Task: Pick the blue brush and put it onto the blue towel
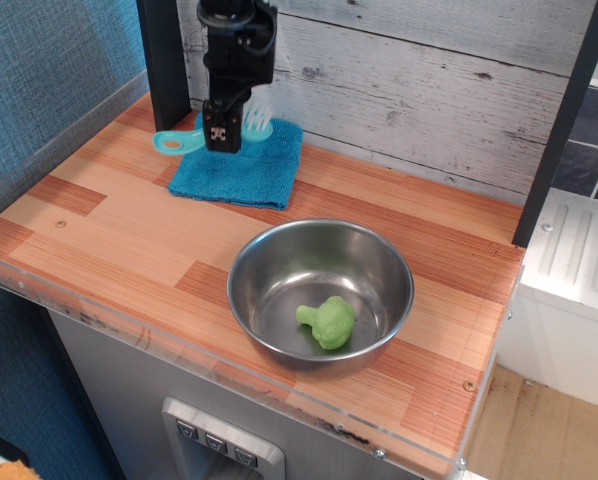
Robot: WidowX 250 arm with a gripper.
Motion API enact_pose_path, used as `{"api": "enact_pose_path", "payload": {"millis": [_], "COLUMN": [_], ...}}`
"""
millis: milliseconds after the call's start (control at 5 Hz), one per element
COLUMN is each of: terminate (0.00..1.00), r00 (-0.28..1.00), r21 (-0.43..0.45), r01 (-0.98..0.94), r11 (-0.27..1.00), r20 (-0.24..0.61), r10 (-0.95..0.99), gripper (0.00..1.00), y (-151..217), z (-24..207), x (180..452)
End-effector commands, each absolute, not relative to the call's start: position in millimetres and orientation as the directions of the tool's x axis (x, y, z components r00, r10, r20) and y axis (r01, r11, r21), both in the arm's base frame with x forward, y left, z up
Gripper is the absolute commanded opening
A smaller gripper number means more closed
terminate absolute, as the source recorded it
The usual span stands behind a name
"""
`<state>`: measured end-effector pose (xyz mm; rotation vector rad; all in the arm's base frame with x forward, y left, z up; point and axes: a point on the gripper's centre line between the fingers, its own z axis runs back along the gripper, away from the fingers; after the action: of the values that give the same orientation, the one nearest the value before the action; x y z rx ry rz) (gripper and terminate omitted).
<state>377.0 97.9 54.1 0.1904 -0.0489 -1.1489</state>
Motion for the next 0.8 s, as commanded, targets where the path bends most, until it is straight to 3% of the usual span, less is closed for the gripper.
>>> {"api": "enact_pose_path", "payload": {"millis": [0, 200, 400, 600], "terminate": [0.0, 0.0, 0.0, 0.0], "r00": [0.424, 0.419, 0.445, 0.473], "r21": [0.196, 0.17, 0.156, 0.167], "r01": [0.892, 0.899, 0.888, 0.873], "r11": [0.407, 0.404, 0.433, 0.458], "r20": [-0.053, -0.058, -0.053, -0.065], "r10": [-0.904, -0.906, -0.894, -0.879], "gripper": [0.0, 0.0, 1.0, 1.0], "y": [104.8, 102.0, 100.0, 99.9], "z": [45.0, 36.3, 36.4, 40.7], "x": [378.7, 380.0, 381.2, 380.6]}}
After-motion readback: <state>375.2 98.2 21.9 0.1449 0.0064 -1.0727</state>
